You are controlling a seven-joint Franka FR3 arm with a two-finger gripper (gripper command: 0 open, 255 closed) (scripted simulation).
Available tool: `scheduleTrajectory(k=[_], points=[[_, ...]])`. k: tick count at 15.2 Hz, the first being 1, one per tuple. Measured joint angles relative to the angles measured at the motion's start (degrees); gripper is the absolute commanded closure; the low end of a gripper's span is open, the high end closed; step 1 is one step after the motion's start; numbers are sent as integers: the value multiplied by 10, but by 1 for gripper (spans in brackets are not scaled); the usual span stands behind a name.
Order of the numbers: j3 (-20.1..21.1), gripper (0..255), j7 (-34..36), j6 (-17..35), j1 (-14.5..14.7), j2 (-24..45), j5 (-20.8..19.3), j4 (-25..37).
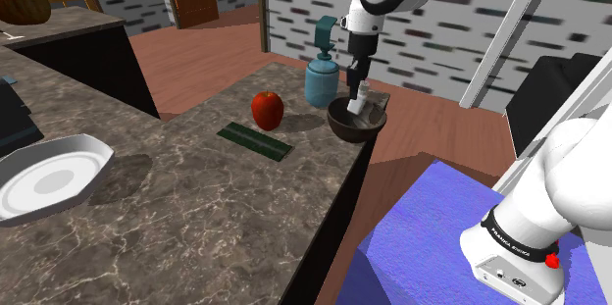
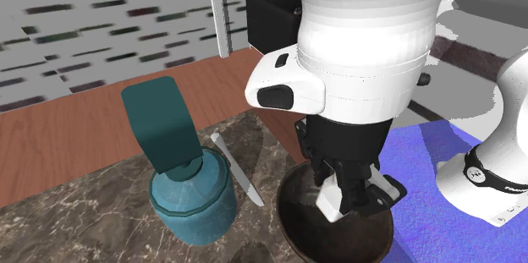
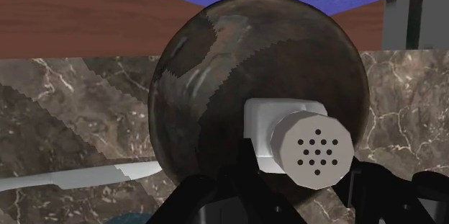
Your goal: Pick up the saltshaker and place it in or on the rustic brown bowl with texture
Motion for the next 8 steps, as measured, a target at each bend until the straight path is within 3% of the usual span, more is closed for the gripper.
scheduleTrajectory(k=[3, 4, 8], points=[[0, 255, 0, 1, 0, 0, 0, -1], [0, 0, 0, 1, 0, 0, 0, -1], [0, 0, 0, 1, 0, 0, 0, -1]])
